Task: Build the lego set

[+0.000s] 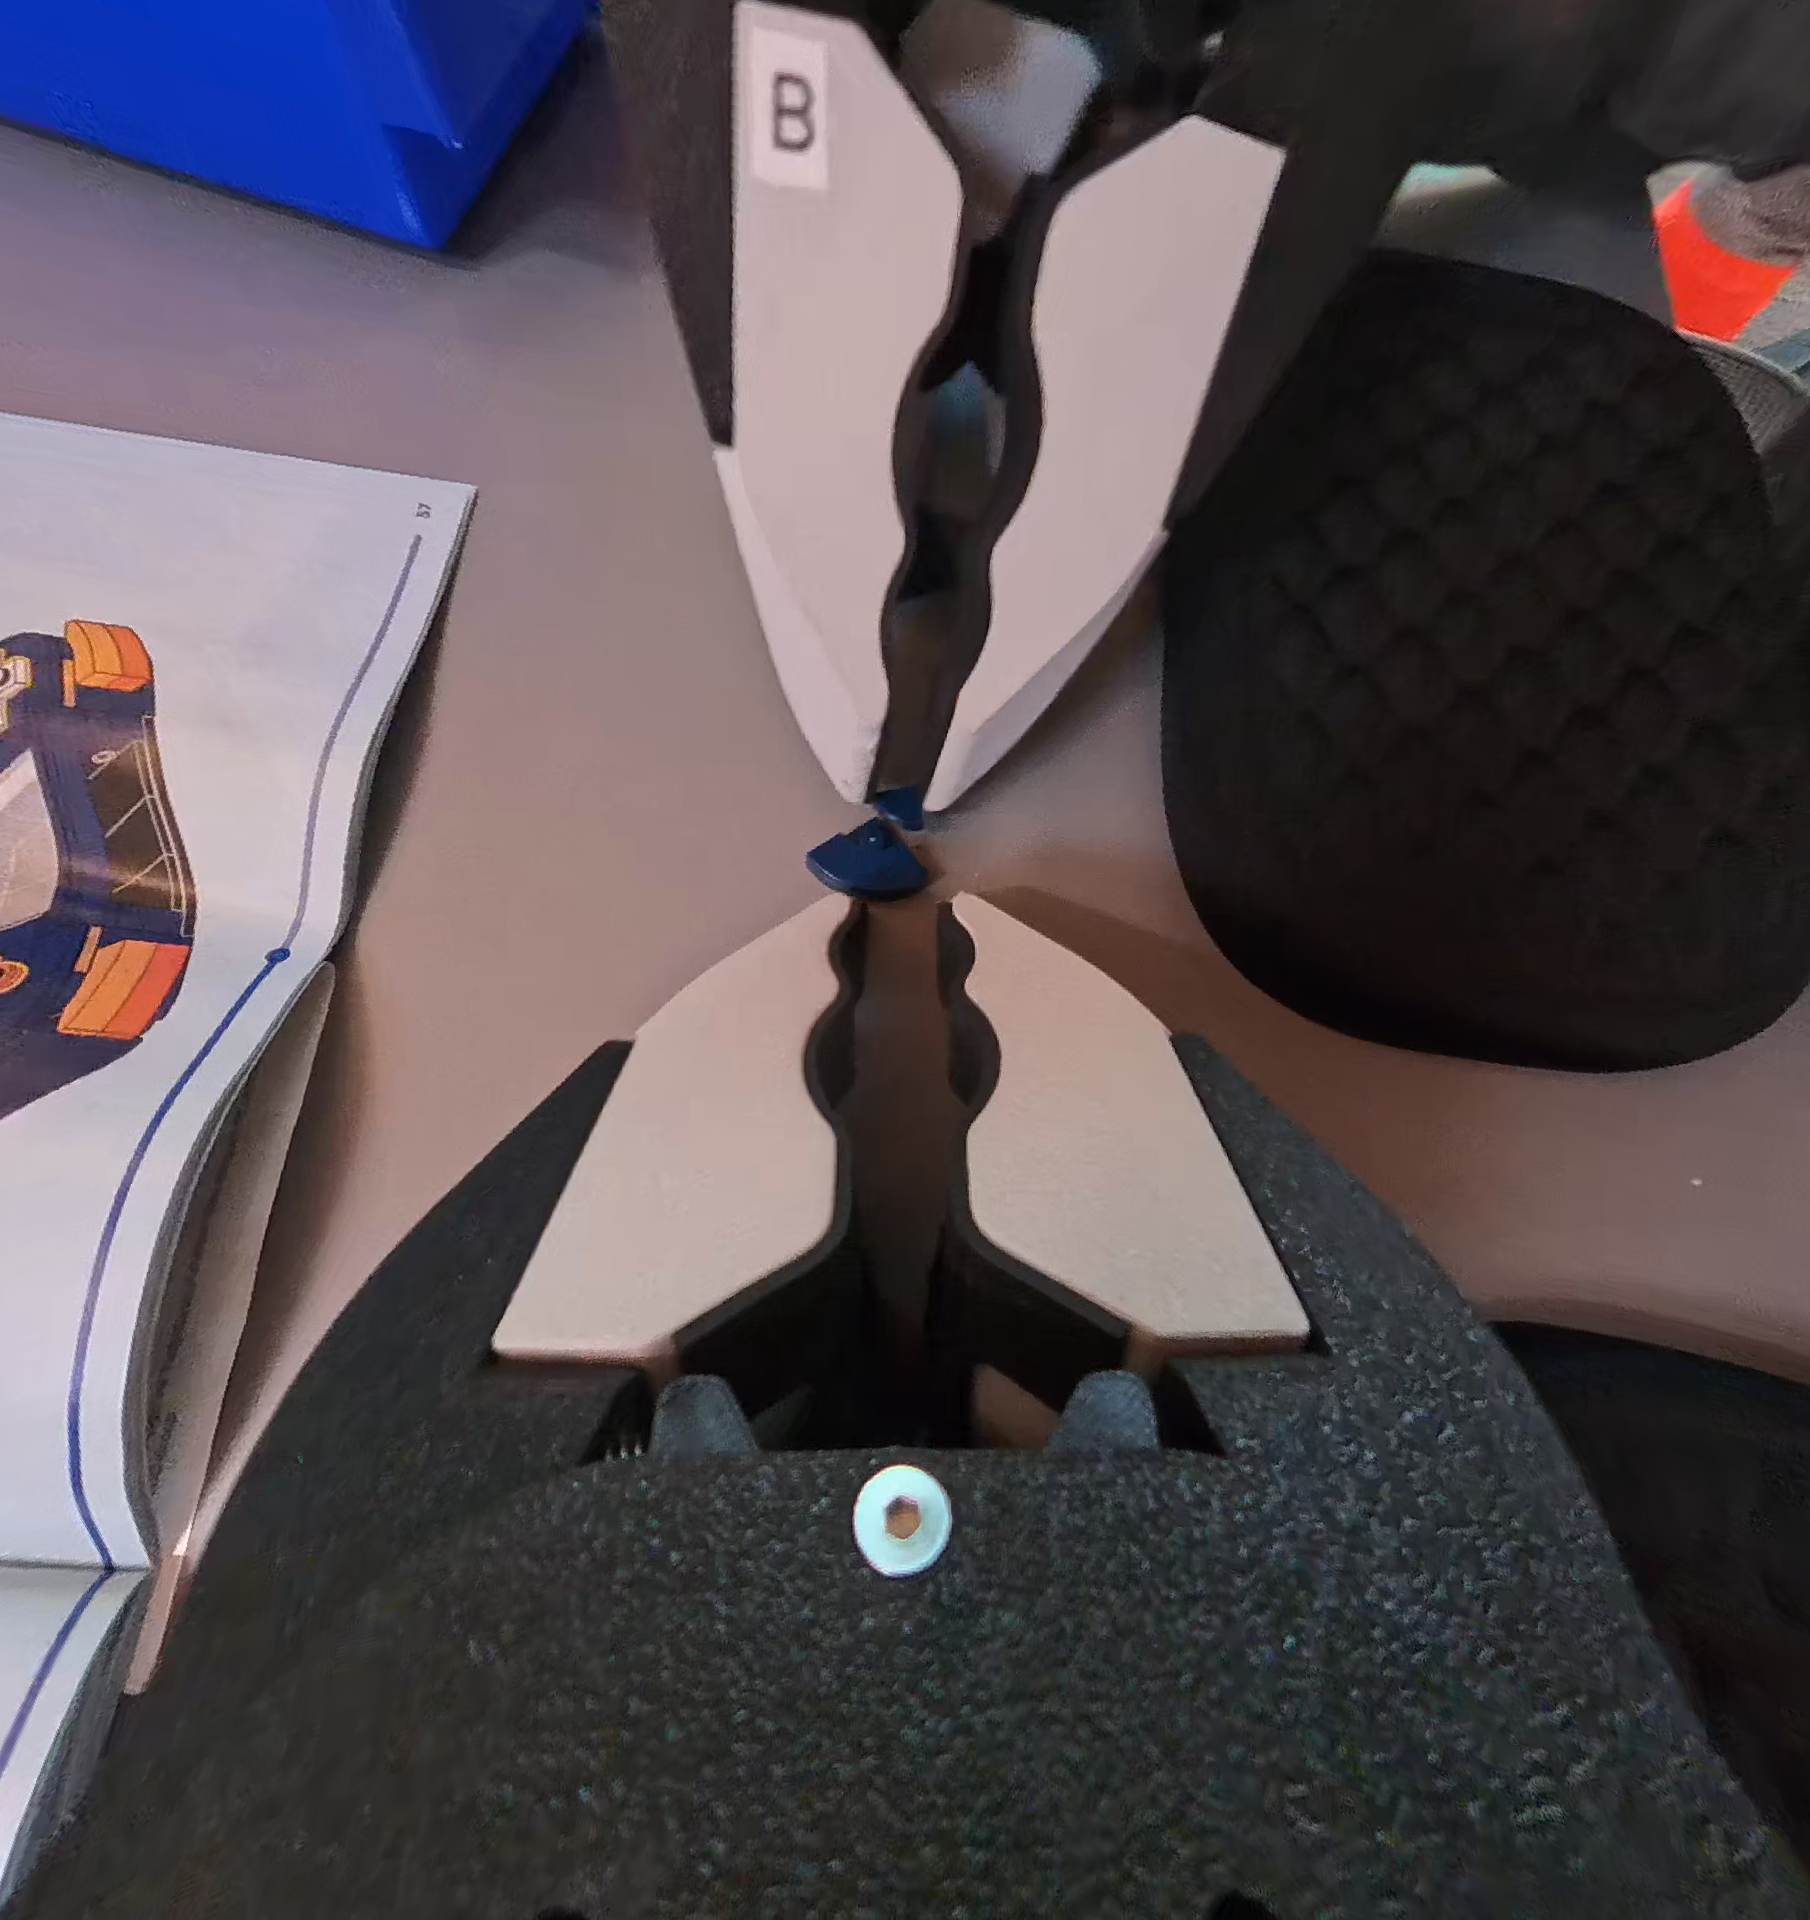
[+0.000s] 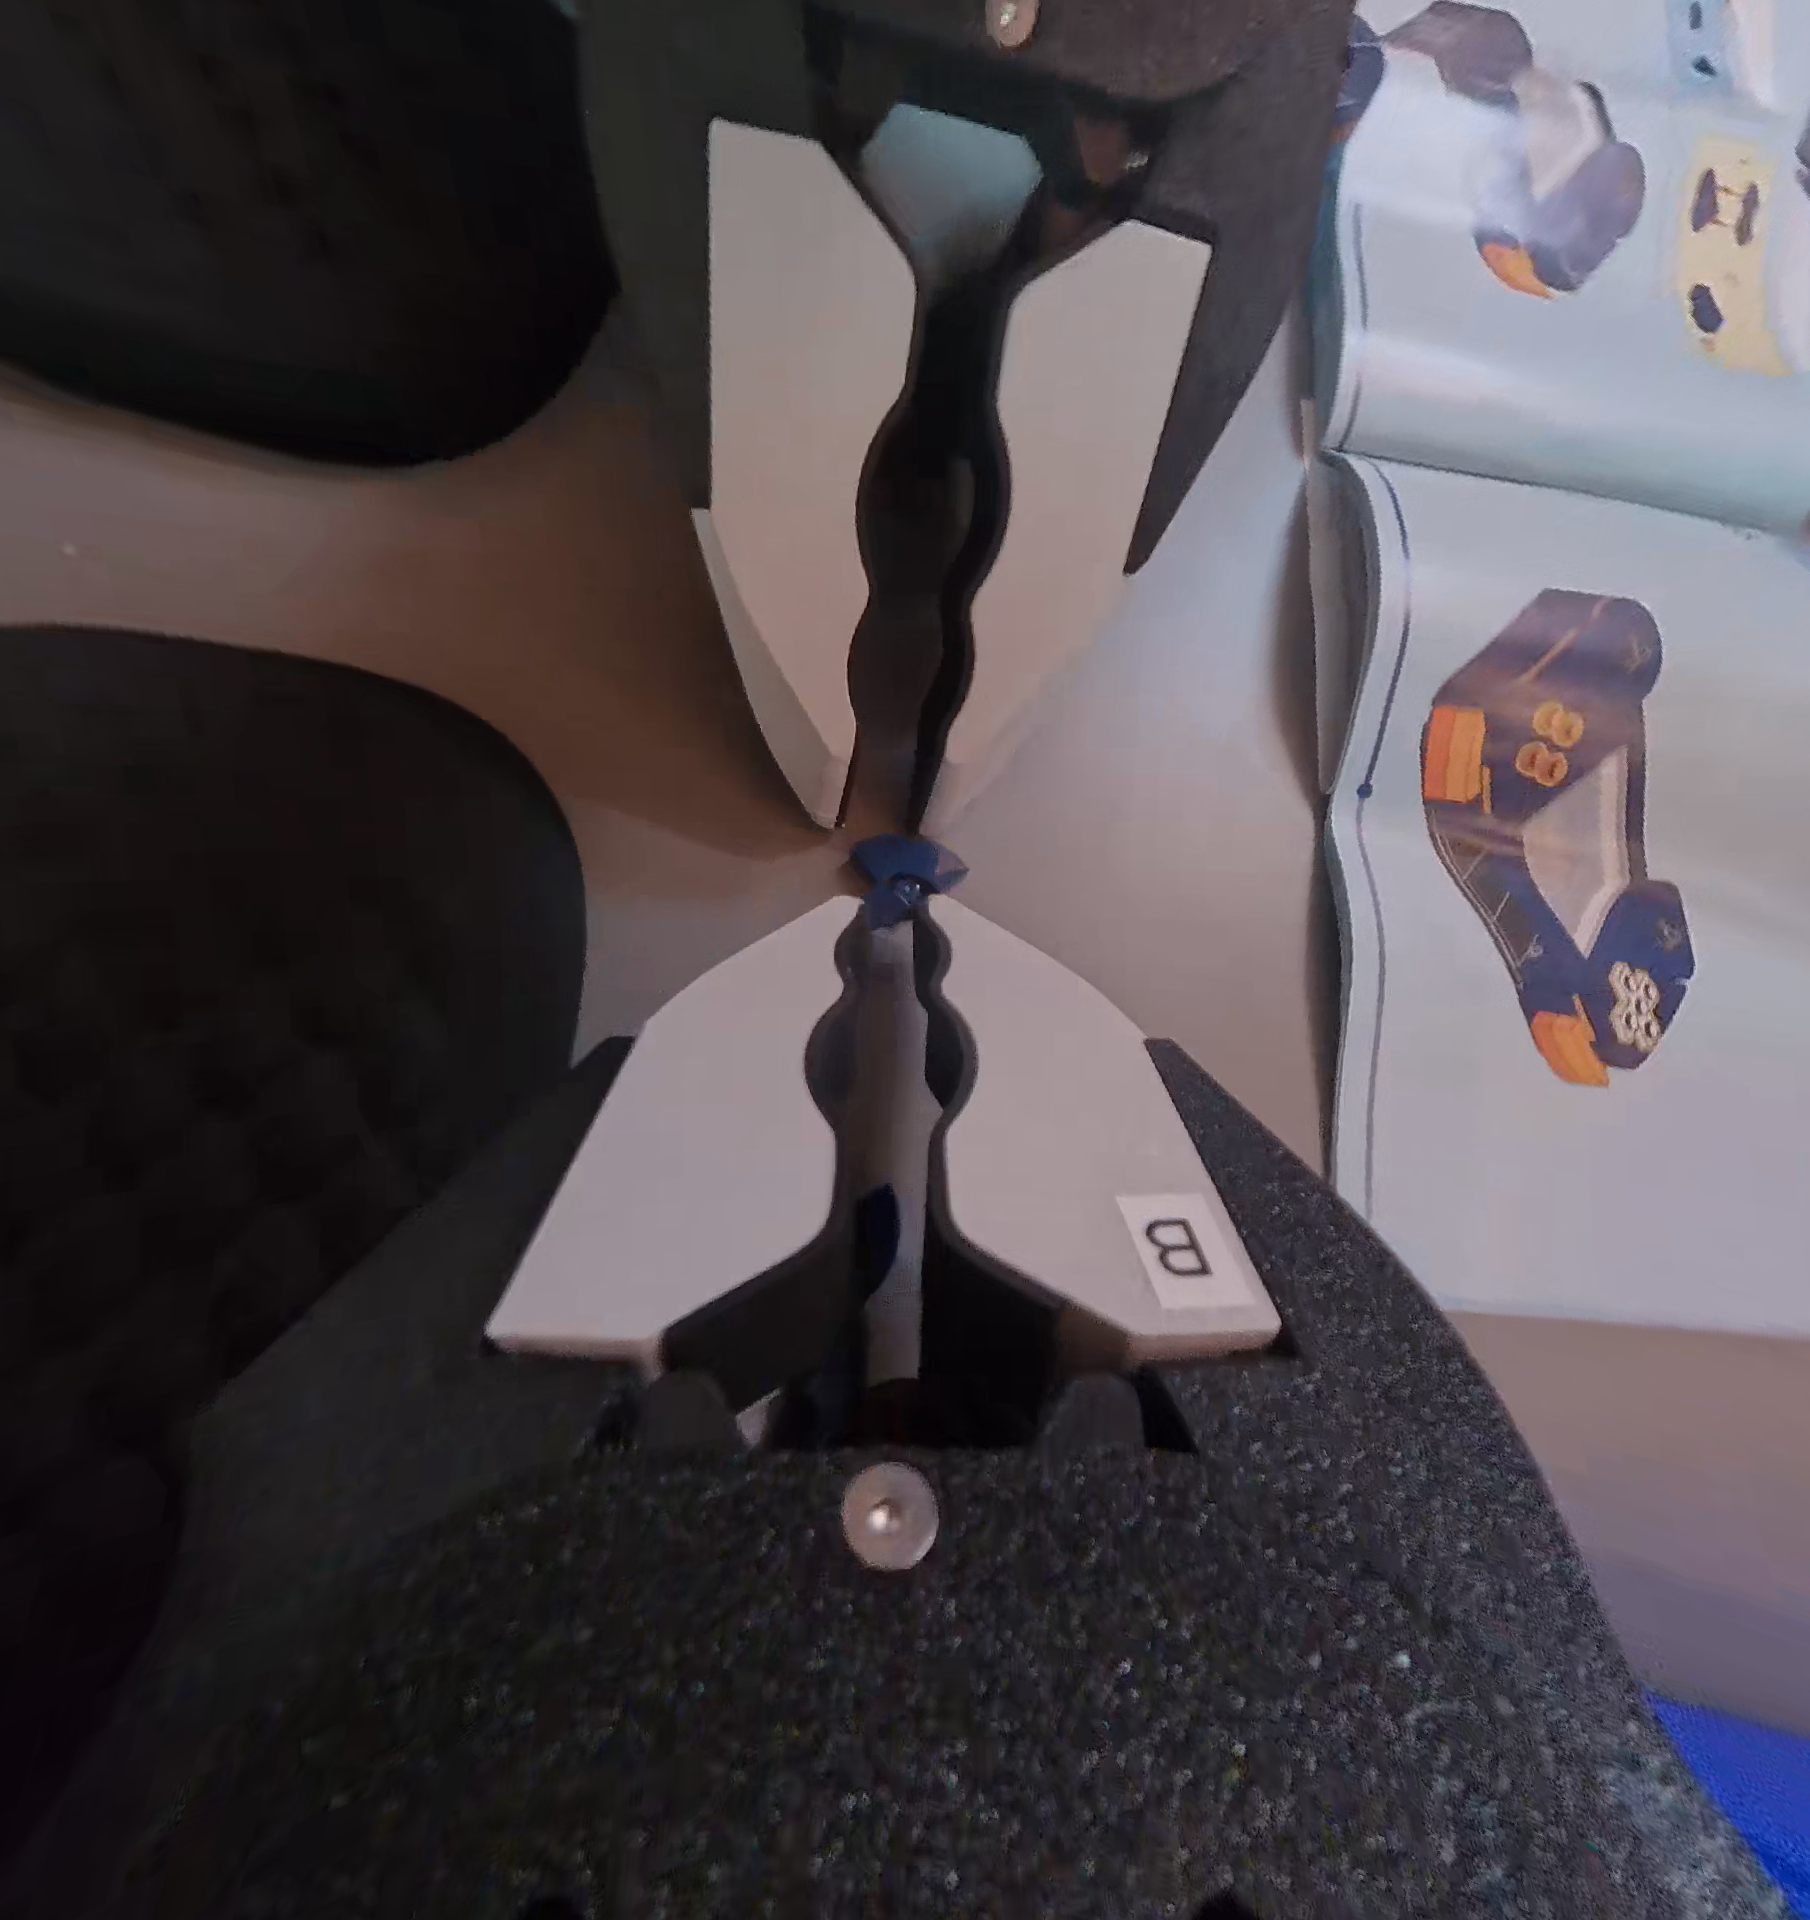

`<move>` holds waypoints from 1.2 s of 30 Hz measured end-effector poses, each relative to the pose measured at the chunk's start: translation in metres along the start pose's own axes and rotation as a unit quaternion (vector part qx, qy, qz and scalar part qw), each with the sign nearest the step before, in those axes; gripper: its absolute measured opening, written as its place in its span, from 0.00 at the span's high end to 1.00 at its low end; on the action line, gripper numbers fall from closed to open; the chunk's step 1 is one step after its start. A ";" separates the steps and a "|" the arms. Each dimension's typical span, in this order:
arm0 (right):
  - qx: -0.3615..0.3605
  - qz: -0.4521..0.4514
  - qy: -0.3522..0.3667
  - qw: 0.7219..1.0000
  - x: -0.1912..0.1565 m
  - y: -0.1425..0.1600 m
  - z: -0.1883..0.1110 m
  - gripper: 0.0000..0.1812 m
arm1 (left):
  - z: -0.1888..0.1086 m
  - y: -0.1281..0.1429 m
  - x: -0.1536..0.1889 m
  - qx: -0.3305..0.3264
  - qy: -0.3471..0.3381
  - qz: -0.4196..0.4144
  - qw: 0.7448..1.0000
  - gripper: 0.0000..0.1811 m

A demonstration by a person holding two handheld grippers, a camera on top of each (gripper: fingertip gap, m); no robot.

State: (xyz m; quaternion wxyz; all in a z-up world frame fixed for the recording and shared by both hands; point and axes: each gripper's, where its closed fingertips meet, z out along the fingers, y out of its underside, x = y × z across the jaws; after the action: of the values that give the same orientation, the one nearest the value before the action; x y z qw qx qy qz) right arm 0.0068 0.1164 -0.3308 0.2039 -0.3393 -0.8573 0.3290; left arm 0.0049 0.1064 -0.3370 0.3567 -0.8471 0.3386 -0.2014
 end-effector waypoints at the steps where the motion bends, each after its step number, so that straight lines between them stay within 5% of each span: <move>1: -0.002 -0.011 -0.010 1.000 0.000 0.000 0.000 0.96 | 0.000 0.000 0.000 -0.001 0.003 0.002 1.000 0.93; 25: -0.019 -0.089 -0.053 0.994 0.004 0.000 0.004 0.96 | 0.001 -0.002 -0.001 -0.003 0.018 0.008 1.000 0.95; 36: -0.018 -0.078 -0.044 0.996 0.008 0.000 0.003 0.96 | 0.001 -0.004 -0.005 0.007 0.056 -0.113 0.992 0.97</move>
State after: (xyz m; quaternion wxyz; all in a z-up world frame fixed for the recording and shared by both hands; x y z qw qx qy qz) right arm -0.0002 0.1205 -0.3325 0.1849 -0.2598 -0.8953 0.3111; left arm 0.0040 0.1125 -0.3350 0.3184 -0.8646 0.2590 -0.2898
